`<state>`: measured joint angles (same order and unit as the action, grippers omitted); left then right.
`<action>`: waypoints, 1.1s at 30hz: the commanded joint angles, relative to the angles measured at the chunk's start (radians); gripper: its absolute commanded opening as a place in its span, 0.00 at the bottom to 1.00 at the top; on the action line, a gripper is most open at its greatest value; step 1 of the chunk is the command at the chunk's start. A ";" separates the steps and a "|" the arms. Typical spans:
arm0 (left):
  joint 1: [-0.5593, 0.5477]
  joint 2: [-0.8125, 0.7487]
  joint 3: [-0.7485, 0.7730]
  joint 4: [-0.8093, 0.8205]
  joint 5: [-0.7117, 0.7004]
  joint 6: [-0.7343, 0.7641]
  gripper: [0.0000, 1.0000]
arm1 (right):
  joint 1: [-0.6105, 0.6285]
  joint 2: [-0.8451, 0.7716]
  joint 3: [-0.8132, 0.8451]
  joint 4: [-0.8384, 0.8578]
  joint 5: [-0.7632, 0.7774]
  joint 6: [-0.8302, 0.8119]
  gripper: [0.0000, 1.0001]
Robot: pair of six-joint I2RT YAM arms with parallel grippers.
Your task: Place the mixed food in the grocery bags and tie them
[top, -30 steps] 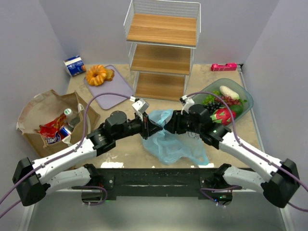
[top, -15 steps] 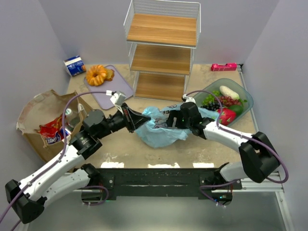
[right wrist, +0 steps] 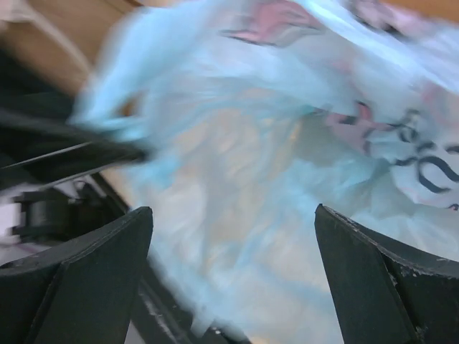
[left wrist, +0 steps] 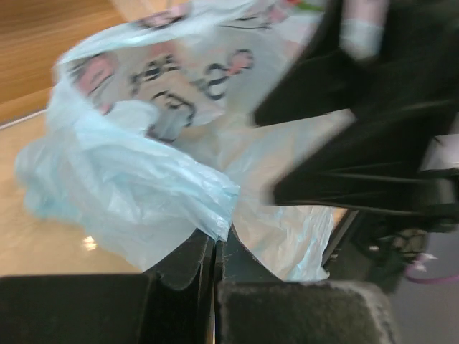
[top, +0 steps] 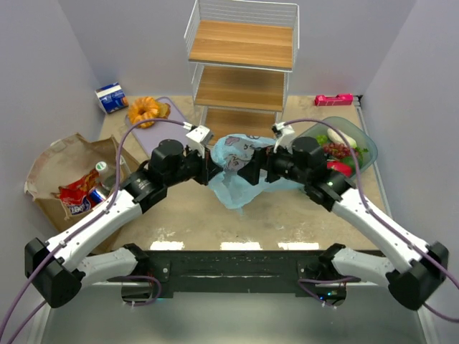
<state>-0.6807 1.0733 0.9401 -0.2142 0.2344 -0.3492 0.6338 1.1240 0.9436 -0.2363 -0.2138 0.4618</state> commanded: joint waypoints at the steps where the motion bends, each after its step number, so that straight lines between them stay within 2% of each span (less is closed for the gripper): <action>1: 0.006 -0.016 0.034 -0.030 -0.268 0.125 0.00 | -0.005 -0.150 0.118 -0.159 -0.020 -0.022 0.99; 2: 0.006 -0.025 0.008 -0.013 -0.305 0.133 0.00 | -0.011 -0.177 0.144 -0.229 0.052 -0.015 0.99; 5: 0.007 -0.061 -0.053 0.059 -0.299 0.136 0.00 | -0.063 -0.185 0.262 -0.349 0.152 -0.015 0.99; 7: 0.006 -0.079 -0.067 0.082 -0.284 0.144 0.00 | -0.118 -0.171 0.322 -0.388 0.169 -0.034 0.99; 11: 0.007 -0.133 -0.093 0.088 -0.294 0.177 0.00 | -0.314 -0.098 0.359 -0.506 0.250 0.010 0.99; 13: 0.007 -0.144 -0.098 0.078 -0.302 0.185 0.00 | -0.339 -0.066 0.325 -0.534 0.304 0.057 0.99; 16: 0.006 -0.154 -0.110 0.076 -0.291 0.190 0.00 | -0.362 -0.073 0.189 -0.489 0.291 0.121 0.98; 18: 0.007 -0.151 -0.112 0.075 -0.274 0.187 0.00 | -0.378 -0.073 0.111 -0.475 0.289 0.168 0.89; 21: 0.007 -0.147 -0.116 0.072 -0.258 0.177 0.00 | -0.385 -0.084 0.029 -0.454 0.341 0.240 0.84; 25: 0.007 -0.141 -0.121 0.075 -0.239 0.174 0.00 | -0.404 -0.092 -0.041 -0.402 0.395 0.319 0.82; 33: 0.006 -0.157 -0.132 0.096 -0.211 0.168 0.00 | -0.468 0.063 -0.098 -0.258 0.416 0.360 0.79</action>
<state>-0.6807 0.9337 0.8196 -0.1795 -0.0002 -0.1894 0.1883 1.1133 0.8658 -0.6079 0.1566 0.7715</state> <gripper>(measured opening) 0.020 0.795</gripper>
